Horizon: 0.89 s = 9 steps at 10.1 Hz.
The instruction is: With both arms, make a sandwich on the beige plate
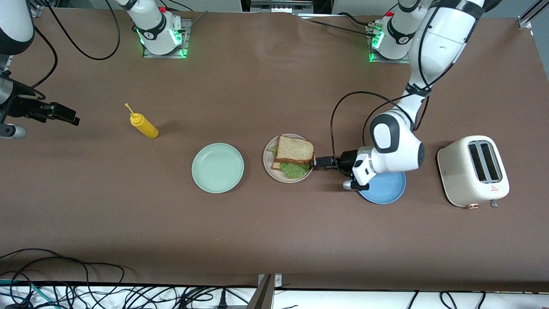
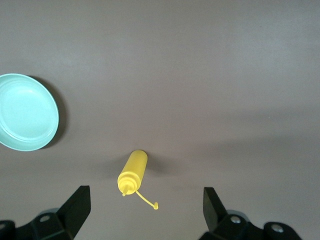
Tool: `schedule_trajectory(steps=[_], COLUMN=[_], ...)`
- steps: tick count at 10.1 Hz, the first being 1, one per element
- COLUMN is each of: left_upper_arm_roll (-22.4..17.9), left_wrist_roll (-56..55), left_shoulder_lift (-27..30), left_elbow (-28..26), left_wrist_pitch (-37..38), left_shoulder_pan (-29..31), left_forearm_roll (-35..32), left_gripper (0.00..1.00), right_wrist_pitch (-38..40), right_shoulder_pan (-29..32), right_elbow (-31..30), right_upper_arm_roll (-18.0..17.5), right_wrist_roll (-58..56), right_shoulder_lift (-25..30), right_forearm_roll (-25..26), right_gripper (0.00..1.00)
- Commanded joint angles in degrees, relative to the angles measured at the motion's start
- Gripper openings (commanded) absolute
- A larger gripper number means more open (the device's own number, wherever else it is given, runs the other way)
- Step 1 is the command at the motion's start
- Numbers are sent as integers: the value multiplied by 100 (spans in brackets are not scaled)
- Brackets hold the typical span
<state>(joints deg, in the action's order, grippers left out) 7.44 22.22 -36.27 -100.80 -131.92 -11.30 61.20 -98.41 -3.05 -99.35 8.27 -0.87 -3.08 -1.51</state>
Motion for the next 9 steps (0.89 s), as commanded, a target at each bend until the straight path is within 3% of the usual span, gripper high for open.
schedule_trajectory(steps=[1, 4, 5, 9], left_upper_arm_roll=[-24, -215, -313, -358], left_wrist_roll=[124, 124, 124, 98], left_shoulder_lift=[960, 2138, 2516, 3511], left_elbow=[-736, -1274, -1475, -1504], left_wrist_pitch=[-79, -27, 35, 403], left_shoulder_pan=[696, 1199, 1252, 1385], left_forearm_roll=[190, 138, -193, -3222], left_gripper=[100, 100, 100, 100], right_wrist_pitch=[130, 147, 147, 261], right_shoulder_pan=[-117, -135, -135, -135], right_elbow=[30, 56, 74, 91], right_upper_arm_roll=[87, 87, 95, 122], right_wrist_roll=[-115, -107, -107, -107], right_shoulder_lift=[97, 88, 97, 115], right_forearm_roll=[-60, -51, -42, 178], right_gripper=[100, 100, 100, 100])
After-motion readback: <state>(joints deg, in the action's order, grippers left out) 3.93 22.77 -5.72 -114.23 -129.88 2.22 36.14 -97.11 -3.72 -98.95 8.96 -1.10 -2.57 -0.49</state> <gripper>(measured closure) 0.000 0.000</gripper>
